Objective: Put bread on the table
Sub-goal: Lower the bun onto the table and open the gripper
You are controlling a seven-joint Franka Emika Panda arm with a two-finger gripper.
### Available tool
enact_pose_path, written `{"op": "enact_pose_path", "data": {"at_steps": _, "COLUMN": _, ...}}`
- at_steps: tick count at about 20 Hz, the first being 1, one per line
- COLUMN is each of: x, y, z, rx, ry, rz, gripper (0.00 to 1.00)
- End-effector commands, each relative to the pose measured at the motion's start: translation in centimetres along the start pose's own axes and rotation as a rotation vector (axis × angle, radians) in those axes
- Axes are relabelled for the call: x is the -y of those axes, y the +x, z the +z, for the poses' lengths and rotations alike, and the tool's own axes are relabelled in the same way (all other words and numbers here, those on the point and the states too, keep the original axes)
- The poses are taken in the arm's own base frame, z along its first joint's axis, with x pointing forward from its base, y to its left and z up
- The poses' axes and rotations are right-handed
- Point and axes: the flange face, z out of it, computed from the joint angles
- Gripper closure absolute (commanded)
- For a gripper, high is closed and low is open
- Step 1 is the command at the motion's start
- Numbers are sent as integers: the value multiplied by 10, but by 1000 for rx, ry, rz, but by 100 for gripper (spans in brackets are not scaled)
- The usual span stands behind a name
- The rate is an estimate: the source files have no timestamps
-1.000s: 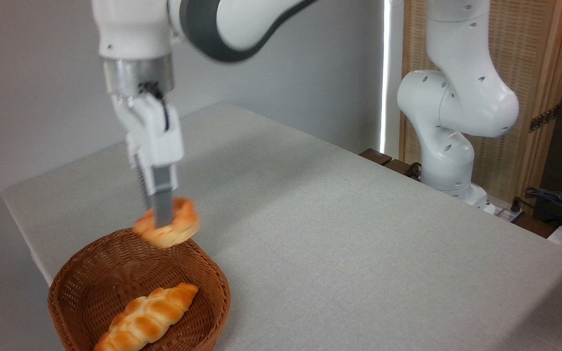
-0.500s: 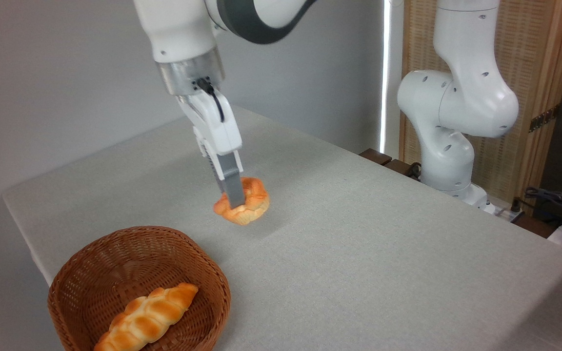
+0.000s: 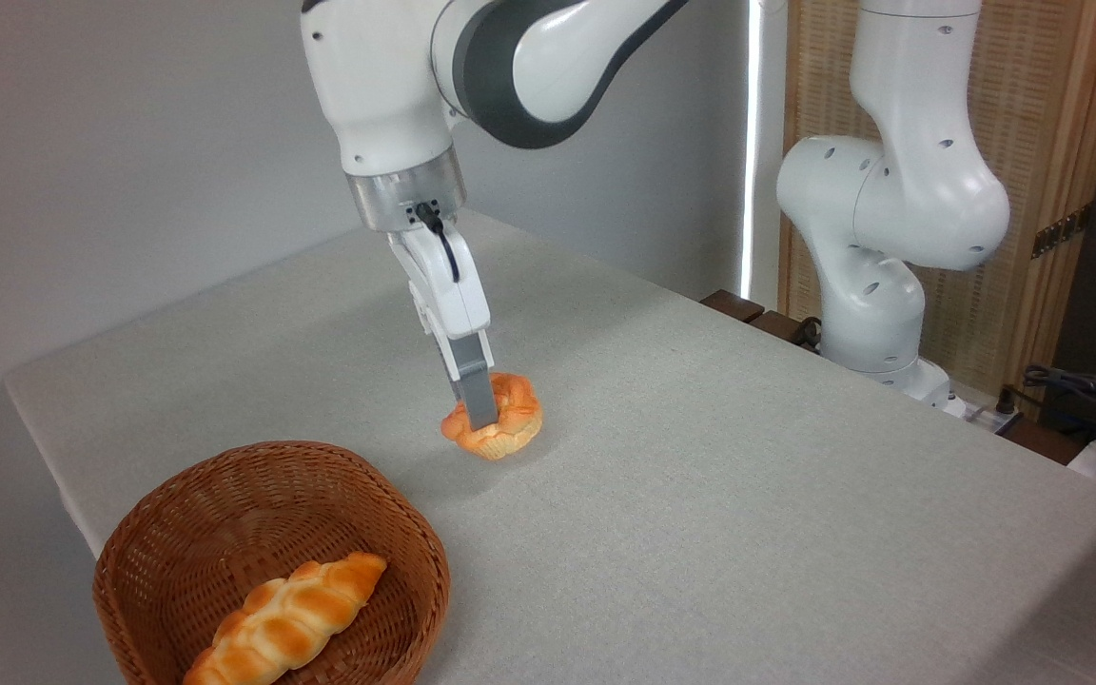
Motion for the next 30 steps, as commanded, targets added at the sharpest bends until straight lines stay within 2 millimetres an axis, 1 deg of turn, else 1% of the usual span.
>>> {"op": "enact_pose_path", "data": {"at_steps": 1, "x": -8, "y": -1, "z": 14, "rx": 22, "ry": 6, "rz": 37, "gripper": 70}}
{"op": "enact_pose_path", "data": {"at_steps": 2, "x": -9, "y": -2, "z": 20, "rx": 36, "ry": 6, "rz": 43, "gripper": 70}}
{"op": "enact_pose_path", "data": {"at_steps": 6, "x": -12, "y": 3, "z": 27, "rx": 43, "ry": 2, "rz": 59, "gripper": 65}}
{"op": "enact_pose_path", "data": {"at_steps": 7, "x": -11, "y": 3, "z": 28, "rx": 44, "ry": 1, "rz": 59, "gripper": 61}}
{"op": "enact_pose_path", "data": {"at_steps": 9, "x": -11, "y": 4, "z": 29, "rx": 44, "ry": -1, "rz": 59, "gripper": 58}}
{"op": "enact_pose_path", "data": {"at_steps": 10, "x": -11, "y": 4, "z": 30, "rx": 45, "ry": -2, "rz": 59, "gripper": 50}}
{"op": "enact_pose_path", "data": {"at_steps": 13, "x": -12, "y": 4, "z": 29, "rx": 45, "ry": -1, "rz": 61, "gripper": 41}}
{"op": "enact_pose_path", "data": {"at_steps": 14, "x": -11, "y": 5, "z": 29, "rx": 44, "ry": -1, "rz": 59, "gripper": 27}}
{"op": "enact_pose_path", "data": {"at_steps": 15, "x": -11, "y": 4, "z": 28, "rx": 44, "ry": 1, "rz": 59, "gripper": 23}}
{"op": "enact_pose_path", "data": {"at_steps": 16, "x": -11, "y": 4, "z": 28, "rx": 44, "ry": 1, "rz": 59, "gripper": 21}}
{"op": "enact_pose_path", "data": {"at_steps": 17, "x": -11, "y": 4, "z": 29, "rx": 45, "ry": -1, "rz": 57, "gripper": 16}}
{"op": "enact_pose_path", "data": {"at_steps": 20, "x": -11, "y": 4, "z": 28, "rx": 44, "ry": 0, "rz": 57, "gripper": 8}}
{"op": "enact_pose_path", "data": {"at_steps": 21, "x": -11, "y": 4, "z": 28, "rx": 43, "ry": 0, "rz": 57, "gripper": 4}}
{"op": "enact_pose_path", "data": {"at_steps": 23, "x": -10, "y": 3, "z": 28, "rx": 42, "ry": 1, "rz": 56, "gripper": 0}}
{"op": "enact_pose_path", "data": {"at_steps": 28, "x": -10, "y": 3, "z": 24, "rx": 38, "ry": 8, "rz": 55, "gripper": 0}}
{"op": "enact_pose_path", "data": {"at_steps": 30, "x": -6, "y": 4, "z": 16, "rx": 24, "ry": 24, "rz": 49, "gripper": 0}}
